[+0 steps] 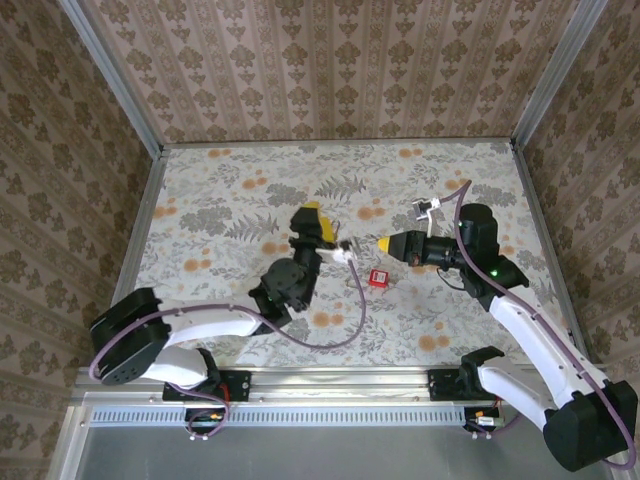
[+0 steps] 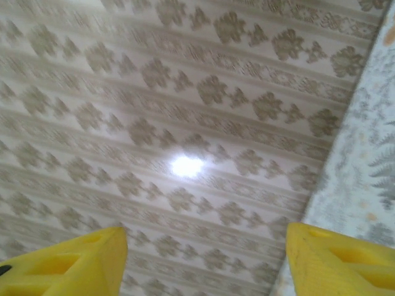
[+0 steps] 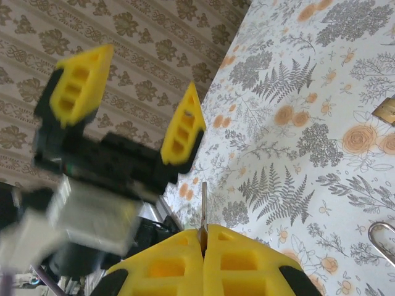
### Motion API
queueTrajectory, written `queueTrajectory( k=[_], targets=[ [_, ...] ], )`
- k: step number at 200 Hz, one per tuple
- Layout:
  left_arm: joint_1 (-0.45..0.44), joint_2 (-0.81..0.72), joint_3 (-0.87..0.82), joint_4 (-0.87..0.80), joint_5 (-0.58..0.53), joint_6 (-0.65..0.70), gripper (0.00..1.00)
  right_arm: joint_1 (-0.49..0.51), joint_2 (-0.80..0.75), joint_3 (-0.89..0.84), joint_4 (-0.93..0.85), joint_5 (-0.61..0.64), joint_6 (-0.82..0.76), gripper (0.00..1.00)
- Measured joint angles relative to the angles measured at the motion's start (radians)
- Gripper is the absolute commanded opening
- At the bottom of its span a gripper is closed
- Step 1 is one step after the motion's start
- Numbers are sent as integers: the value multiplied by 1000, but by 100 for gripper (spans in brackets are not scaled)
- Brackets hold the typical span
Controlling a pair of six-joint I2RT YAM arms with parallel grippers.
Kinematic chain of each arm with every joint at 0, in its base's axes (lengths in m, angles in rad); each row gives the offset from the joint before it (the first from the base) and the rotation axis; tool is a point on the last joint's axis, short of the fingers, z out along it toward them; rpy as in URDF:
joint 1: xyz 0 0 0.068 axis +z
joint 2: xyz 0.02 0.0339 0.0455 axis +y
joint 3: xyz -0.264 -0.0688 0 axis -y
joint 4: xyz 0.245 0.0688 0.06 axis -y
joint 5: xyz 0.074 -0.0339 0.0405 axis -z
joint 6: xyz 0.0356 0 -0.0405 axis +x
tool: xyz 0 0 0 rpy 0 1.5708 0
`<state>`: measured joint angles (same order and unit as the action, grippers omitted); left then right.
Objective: Unlock with the key
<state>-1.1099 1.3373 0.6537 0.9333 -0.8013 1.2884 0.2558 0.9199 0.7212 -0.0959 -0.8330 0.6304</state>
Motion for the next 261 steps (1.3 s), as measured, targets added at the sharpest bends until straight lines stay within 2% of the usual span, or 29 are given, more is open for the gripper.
queueTrajectory(
  k=[13, 29, 54, 71, 108, 138, 166, 199, 237, 261],
  targets=[
    [66, -44, 70, -219, 50, -182, 65, -3, -9, 0, -12, 6, -11, 1],
    [174, -75, 174, -471, 163, -428, 61, -10, -19, -11, -19, 16, -25, 1],
    [288, -45, 306, -758, 310, -709, 56, -16, -40, -40, -39, 23, -34, 1],
    [312, 55, 442, -965, 400, -848, 56, -16, -48, -51, -48, 27, -37, 1],
    [314, 400, 795, -1351, 545, -1071, 57, -16, -59, -67, -52, 34, -37, 1],
    [322, 624, 994, -1593, 615, -1174, 59, -18, -87, -82, -55, 39, -37, 1],
    [336, 775, 1122, -1740, 637, -1227, 63, -18, -119, -96, -66, 41, -37, 1],
    [345, 880, 1249, -1821, 612, -1247, 70, -18, -134, -106, -65, 41, -36, 1],
    [353, 999, 1449, -1883, 568, -1252, 71, -18, -134, -109, -65, 41, -35, 1],
    [357, 1053, 1490, -1899, 548, -1256, 71, -18, -134, -109, -65, 41, -33, 1]
  ],
)
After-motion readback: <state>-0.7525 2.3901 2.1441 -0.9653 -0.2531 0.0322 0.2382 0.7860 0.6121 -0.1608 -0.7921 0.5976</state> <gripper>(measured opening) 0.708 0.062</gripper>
